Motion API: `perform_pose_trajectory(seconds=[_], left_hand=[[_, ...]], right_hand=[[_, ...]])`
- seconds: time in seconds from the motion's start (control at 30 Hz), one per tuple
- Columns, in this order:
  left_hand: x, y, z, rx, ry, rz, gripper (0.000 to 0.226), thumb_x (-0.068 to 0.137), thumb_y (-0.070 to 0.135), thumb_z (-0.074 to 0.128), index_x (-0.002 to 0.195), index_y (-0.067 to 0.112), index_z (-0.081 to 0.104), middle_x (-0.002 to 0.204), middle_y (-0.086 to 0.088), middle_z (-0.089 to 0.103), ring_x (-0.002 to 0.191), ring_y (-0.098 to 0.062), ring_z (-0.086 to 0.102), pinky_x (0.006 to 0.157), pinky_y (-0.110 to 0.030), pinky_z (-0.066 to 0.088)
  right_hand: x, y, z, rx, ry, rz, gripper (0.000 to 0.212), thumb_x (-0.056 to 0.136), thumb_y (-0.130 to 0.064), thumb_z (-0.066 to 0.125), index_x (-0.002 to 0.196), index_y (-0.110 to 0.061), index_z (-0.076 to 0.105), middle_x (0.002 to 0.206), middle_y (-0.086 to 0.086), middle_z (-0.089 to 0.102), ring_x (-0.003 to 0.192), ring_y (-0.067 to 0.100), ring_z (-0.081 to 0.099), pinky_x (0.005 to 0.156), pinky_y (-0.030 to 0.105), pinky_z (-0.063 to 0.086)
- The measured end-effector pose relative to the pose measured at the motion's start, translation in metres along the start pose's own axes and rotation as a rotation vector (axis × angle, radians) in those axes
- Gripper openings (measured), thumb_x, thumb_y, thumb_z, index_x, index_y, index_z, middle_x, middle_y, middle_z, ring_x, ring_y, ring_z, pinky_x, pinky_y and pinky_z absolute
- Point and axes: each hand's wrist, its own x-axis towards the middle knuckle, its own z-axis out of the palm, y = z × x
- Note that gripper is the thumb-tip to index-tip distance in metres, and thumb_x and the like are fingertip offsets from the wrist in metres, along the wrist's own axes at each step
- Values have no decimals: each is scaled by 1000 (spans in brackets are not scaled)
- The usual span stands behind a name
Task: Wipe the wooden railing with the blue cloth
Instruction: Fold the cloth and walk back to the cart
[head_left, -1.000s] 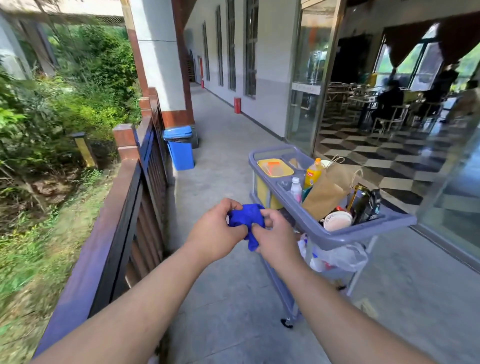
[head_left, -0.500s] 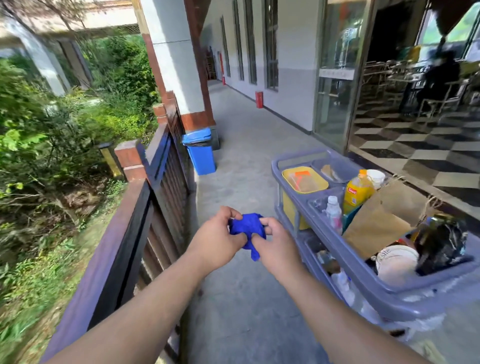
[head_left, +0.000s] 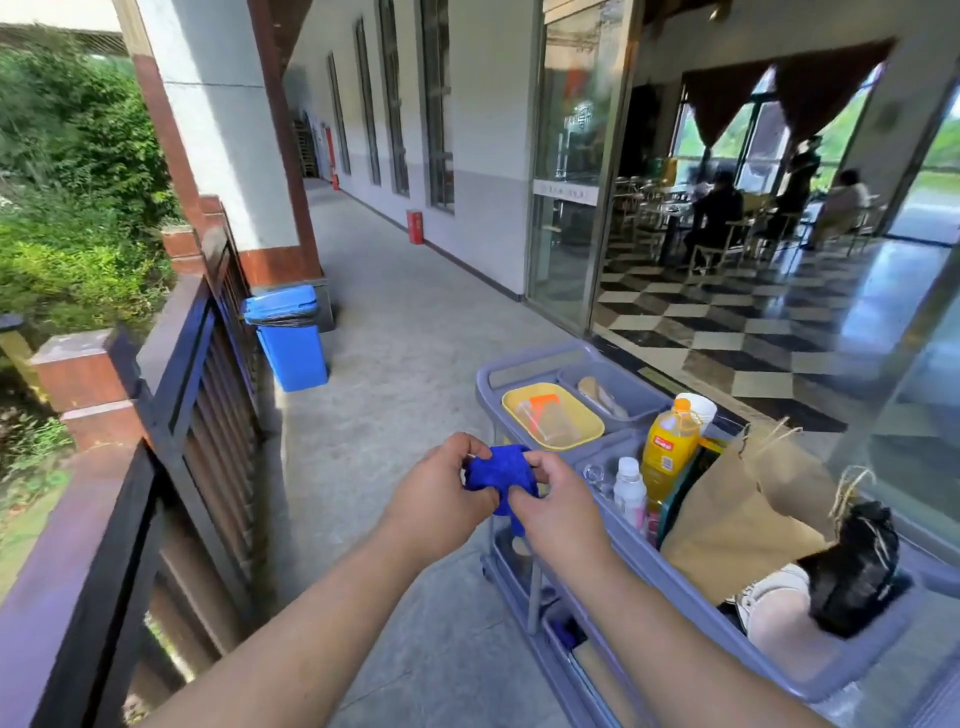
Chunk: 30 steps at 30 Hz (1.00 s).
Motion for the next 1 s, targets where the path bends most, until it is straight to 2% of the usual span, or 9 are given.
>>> perform_pose_trajectory(seconds=[0.07, 0.13, 0.27, 0.37, 0.5, 0.57, 0.7, 0.8, 1.0], left_hand=[[27, -7, -6, -2, -56, 20, 31, 77, 27, 70, 98, 40, 53, 105, 9, 63, 71, -14, 63, 51, -20, 42], [51, -11, -7, -11, -105, 46, 31, 74, 31, 67, 99, 42, 53, 106, 10, 64, 72, -12, 63, 56, -24, 44], [98, -27, 9, -70, -220, 108, 32, 67, 34, 62, 94, 48, 51, 101, 11, 66, 65, -14, 63, 57, -30, 51], [122, -40, 33, -68, -289, 122, 36, 63, 39, 61, 95, 52, 50, 101, 12, 66, 70, -11, 63, 68, -36, 55], [154, -50, 61, -38, -351, 121, 37, 61, 40, 59, 95, 52, 50, 101, 12, 66, 72, -11, 64, 72, -38, 55], [176, -53, 78, -9, -391, 124, 34, 63, 38, 60, 94, 49, 51, 101, 11, 67, 68, -11, 61, 67, -34, 52], [217, -59, 104, 65, -447, 129, 36, 72, 29, 65, 101, 46, 52, 94, 10, 66, 59, -3, 55, 56, -25, 41], [263, -65, 128, 109, -474, 92, 36, 74, 26, 65, 102, 43, 53, 85, 7, 61, 57, -6, 53, 54, -25, 40], [351, -71, 175, 222, -554, 27, 28, 72, 23, 65, 91, 42, 55, 89, 1, 63, 46, -5, 53, 44, -20, 40]], right_hand=[[18, -3, 6, -50, 33, 17, 33, 86, -11, 66, 102, -41, 67, 92, -23, 72, 81, 2, 68, 69, 23, 55], [34, -2, 8, -98, 72, 36, 32, 85, -12, 67, 105, -37, 67, 96, -17, 73, 85, 0, 67, 77, 30, 57], [62, 13, 9, -138, 159, 58, 29, 85, -8, 69, 106, -28, 66, 94, -11, 72, 81, 3, 67, 70, 25, 55], [74, 30, 5, -193, 204, 107, 28, 84, -7, 69, 108, -21, 65, 102, 1, 71, 83, 20, 68, 77, 38, 57], [95, 53, -2, -251, 221, 158, 32, 85, -8, 69, 115, -19, 65, 108, 6, 69, 84, 23, 65, 81, 39, 55], [110, 72, -7, -272, 234, 193, 33, 86, -10, 70, 117, -17, 65, 112, 7, 67, 93, 25, 66, 86, 39, 54], [148, 103, -14, -286, 241, 229, 27, 86, -14, 71, 111, -24, 65, 107, 4, 67, 89, 21, 64, 79, 33, 51], [193, 133, -21, -290, 241, 243, 31, 85, -15, 72, 115, -24, 66, 108, 2, 65, 96, 19, 62, 87, 37, 52], [277, 182, -42, -417, 176, 337, 39, 85, -27, 70, 123, -24, 63, 112, 5, 60, 103, 27, 61, 88, 39, 50]])
